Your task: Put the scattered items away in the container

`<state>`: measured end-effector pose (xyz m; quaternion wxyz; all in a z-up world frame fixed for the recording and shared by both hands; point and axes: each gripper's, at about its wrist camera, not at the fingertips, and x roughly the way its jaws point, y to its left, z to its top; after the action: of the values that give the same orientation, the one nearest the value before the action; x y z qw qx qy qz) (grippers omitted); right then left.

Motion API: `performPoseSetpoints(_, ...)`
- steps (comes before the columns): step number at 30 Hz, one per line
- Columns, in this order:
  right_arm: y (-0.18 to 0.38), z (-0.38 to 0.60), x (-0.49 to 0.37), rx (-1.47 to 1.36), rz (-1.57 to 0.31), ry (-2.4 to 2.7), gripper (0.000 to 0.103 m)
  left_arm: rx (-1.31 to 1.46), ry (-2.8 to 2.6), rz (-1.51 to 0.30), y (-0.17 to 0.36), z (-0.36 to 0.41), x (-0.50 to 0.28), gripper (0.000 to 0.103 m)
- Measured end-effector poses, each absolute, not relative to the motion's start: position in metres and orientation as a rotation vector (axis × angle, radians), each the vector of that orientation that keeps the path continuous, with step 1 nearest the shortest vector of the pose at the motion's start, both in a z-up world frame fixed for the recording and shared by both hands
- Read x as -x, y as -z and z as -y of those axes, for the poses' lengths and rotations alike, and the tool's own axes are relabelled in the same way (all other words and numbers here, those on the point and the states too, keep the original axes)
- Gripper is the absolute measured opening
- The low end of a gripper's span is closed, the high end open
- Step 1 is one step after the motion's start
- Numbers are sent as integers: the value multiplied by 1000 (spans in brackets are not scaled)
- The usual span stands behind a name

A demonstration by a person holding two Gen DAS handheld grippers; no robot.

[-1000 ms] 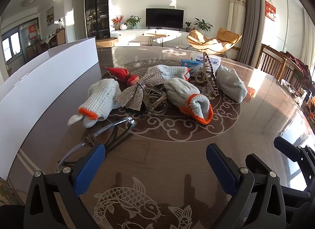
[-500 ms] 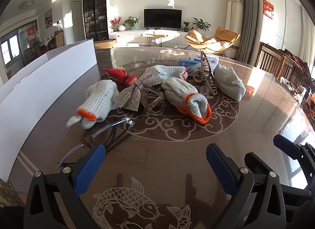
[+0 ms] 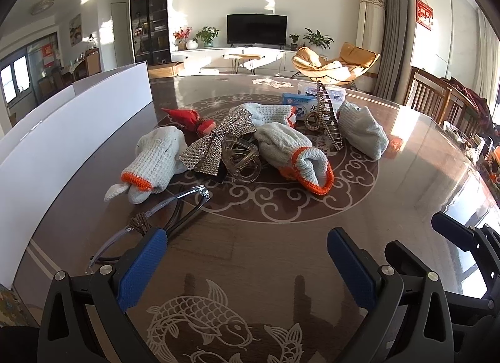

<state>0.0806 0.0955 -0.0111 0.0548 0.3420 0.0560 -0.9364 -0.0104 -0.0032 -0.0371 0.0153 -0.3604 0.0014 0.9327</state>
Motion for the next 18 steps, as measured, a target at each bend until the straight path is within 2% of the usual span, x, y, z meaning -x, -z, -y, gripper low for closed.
performPoseSetpoints(18,11,-97,-80,-1035,-140,2818,71,1119,-2911,11,37,4,12,103)
